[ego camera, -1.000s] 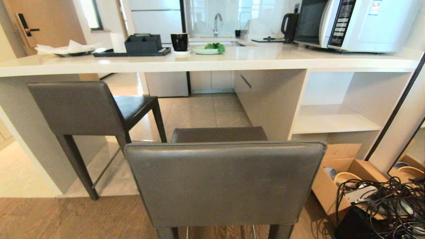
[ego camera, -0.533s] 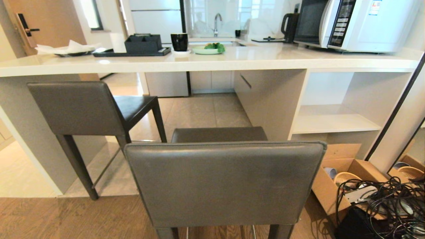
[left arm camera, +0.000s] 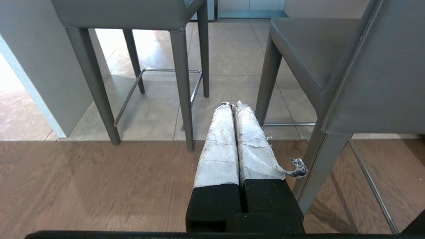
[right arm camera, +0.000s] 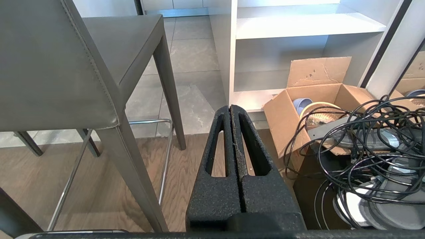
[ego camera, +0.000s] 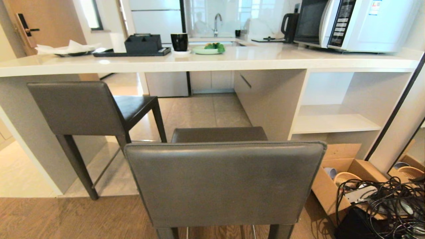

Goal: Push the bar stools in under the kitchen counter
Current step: Pull the gray chair out from under the dining table

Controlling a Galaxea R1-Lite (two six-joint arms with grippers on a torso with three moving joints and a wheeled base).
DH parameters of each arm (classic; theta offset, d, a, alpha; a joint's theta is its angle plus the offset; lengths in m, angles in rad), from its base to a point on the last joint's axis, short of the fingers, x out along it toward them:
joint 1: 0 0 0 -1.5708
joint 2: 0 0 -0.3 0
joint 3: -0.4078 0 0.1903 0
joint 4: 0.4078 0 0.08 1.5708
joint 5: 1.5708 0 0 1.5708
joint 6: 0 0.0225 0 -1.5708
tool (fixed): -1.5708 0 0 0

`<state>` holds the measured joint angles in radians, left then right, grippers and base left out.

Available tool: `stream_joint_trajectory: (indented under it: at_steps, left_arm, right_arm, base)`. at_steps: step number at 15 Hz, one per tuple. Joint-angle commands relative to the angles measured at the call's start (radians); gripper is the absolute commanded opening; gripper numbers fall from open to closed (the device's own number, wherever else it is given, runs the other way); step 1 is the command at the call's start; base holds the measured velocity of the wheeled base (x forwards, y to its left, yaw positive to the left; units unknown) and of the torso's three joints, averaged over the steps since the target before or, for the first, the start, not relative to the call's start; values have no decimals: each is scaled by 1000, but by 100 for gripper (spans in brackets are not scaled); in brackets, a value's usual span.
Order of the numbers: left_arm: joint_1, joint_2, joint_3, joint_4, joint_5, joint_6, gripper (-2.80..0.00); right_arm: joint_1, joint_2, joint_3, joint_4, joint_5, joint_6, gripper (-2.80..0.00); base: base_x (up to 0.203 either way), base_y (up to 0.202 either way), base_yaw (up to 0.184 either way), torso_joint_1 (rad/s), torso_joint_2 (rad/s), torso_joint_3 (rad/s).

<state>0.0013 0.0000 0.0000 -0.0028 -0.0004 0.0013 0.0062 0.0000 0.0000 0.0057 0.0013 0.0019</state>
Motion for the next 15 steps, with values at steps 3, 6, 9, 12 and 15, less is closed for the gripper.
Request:
stream_joint_trajectory:
  at_steps: [3, 6, 9, 12, 15]
  left_arm:
    - [0, 0, 2, 0, 0, 0, -280]
    - [0, 0, 2, 0, -1, 0, -280]
    - [0, 1, 2, 0, 0, 0, -280]
    - [0, 2, 2, 0, 0, 0, -280]
    - [0, 2, 2, 0, -1, 0, -280]
  right_arm:
    - [0, 0, 2, 0, 0, 0, -280]
    - [1, 0, 2, 0, 0, 0, -280]
    - [1, 0, 2, 0, 0, 1, -280]
    - [1, 0, 2, 0, 0, 0, -280]
    - [0, 0, 2, 0, 0, 0, -280]
  base:
    - [-72, 0, 2, 8, -1, 0]
    - [-186, 0, -1, 0, 2, 0]
    - [-33, 0, -1, -2, 1, 1]
    - [0, 0, 0, 0, 0, 0]
    - [-3, 150, 2, 4, 2, 4]
